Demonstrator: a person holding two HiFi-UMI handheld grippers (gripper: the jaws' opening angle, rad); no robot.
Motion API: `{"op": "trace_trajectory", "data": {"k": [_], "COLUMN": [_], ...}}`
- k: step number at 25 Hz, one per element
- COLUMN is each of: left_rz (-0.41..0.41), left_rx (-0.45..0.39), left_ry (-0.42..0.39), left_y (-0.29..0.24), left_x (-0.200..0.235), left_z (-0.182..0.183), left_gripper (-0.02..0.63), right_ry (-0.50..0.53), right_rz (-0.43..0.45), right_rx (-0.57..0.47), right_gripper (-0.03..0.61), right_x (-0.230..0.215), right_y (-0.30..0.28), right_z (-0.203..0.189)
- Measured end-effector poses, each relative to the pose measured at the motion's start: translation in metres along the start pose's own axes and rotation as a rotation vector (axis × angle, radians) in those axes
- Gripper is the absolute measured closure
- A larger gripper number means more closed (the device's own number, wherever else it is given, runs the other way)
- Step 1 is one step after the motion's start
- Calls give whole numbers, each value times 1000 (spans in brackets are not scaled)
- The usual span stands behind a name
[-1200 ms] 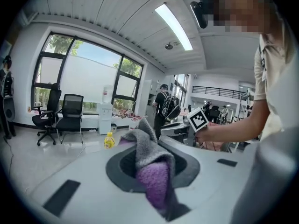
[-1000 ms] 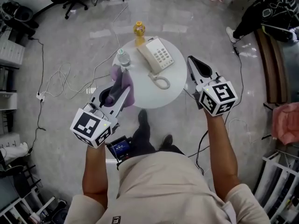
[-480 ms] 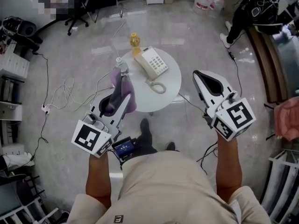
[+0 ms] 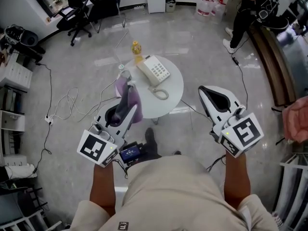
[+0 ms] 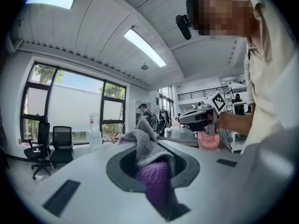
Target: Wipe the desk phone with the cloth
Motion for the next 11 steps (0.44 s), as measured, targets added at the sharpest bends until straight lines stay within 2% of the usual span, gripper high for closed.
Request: {"op": "trace_trajectory", "data": {"k": [11], "left_rz": [-25], "left_rx": [-8], "left_ry": [-15], "left_y": [9], "left_x": [-19], "left_z": [12], "left_gripper": [554], "right_ry": [-3], "right_rz": [-20], "right_rx": [-5], "right_gripper": [589], "right_x": [6], "right_y": [19], "right_z": [3]}}
Point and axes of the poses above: the fingertips, and each gripper's own axes: y backward along the fingers, x to its left, z out of its top, the point moved 1 cm from there along y, backward along the fingers, and after that the axes turned 8 degrees about z, right-handed, at the moved point
